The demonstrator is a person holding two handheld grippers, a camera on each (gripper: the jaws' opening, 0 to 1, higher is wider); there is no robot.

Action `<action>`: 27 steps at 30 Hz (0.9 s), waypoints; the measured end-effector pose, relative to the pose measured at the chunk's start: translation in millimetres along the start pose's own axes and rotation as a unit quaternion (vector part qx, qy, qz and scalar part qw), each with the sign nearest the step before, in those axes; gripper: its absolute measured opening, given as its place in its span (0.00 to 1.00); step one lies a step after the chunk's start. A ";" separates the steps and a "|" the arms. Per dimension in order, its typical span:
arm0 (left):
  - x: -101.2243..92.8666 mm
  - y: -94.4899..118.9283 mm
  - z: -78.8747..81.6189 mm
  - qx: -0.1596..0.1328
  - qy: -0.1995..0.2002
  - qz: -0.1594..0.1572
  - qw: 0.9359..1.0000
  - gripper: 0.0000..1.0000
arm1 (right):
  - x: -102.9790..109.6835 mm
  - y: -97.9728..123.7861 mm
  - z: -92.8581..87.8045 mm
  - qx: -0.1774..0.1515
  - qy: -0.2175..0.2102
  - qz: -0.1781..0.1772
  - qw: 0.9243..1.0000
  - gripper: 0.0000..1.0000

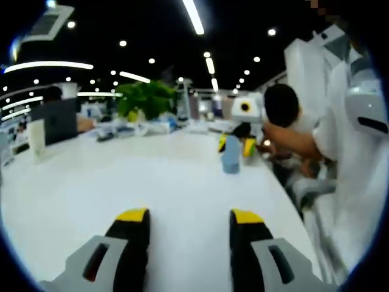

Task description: Pick up the paper insert the paper into the punch align the paper edges press the punch to punch holes

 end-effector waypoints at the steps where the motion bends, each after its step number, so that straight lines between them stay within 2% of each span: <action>1: 0.1 -0.1 0.2 0.000 0.001 0.000 1.000 0.53 | -0.9 -2.6 -0.1 0.002 0.003 0.006 1.000 0.34; 4: -0.4 0.0 0.3 -0.001 0.001 0.000 1.000 0.53 | 0.8 -9.9 -0.6 0.007 0.015 0.032 0.999 0.30; 8: -0.5 0.0 0.3 -0.001 0.001 0.002 1.000 0.52 | 2.1 -13.0 3.2 -0.003 0.035 0.038 0.999 0.23; 12: -0.5 0.4 0.0 -0.001 -0.001 0.004 1.000 0.51 | 3.4 -14.0 3.9 -0.011 0.026 0.050 0.998 0.23; 27: -2.2 2.1 -0.8 -0.002 -0.002 0.005 1.000 0.51 | 3.5 -15.9 5.5 -0.006 0.034 0.051 0.998 0.23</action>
Point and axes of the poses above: the point that each gripper's makers call its tool centre point, and the gripper's own axes: y roughly backward along the fingers, x roughly to its left, z roughly out of its top, the point moved 4 cm from there along y, roughly backward along the fingers, and after that the axes turned 11 degrees about x, right-handed, at the moved point
